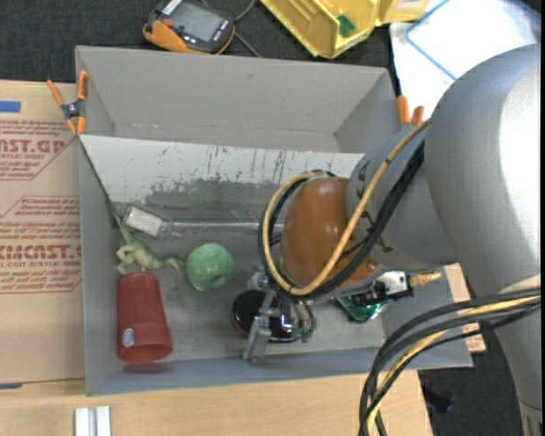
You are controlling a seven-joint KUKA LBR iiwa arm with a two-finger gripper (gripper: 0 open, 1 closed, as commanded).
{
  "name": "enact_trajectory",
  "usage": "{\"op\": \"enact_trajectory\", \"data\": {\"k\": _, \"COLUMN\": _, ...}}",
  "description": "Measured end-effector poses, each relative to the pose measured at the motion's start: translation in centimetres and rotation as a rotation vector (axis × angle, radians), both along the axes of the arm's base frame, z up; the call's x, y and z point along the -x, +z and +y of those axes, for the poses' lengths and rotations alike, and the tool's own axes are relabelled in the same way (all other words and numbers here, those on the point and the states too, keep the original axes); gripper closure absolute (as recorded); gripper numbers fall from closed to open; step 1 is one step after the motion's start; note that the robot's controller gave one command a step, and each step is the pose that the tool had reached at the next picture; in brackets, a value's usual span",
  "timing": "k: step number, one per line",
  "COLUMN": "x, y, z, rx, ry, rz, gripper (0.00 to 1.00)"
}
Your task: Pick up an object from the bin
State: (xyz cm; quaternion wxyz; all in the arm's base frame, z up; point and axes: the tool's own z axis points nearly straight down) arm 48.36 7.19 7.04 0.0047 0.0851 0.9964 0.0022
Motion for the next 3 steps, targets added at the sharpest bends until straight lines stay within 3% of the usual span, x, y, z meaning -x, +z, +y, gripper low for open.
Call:
{"op": "enact_trajectory", "data": {"k": 1, "x": -0.1, "y": -0.1, "z": 0.0, "rx": 0.0, "ry": -0.219, "rz": 0.009, "gripper": 1.0}}
{"op": "enact_trajectory", "data": {"k": 2, "x": -0.1, "y": -0.1, "z": 0.0, "rx": 0.0, "ry": -0.22, "rz": 0.009, "gripper": 1.0}}
{"op": "enact_trajectory", "data": {"k": 3, "x": 0.2, "y": 2.7, "z": 0.0, "rx": 0.003, "ry": -0.22, "rz": 0.02, "gripper": 1.0}}
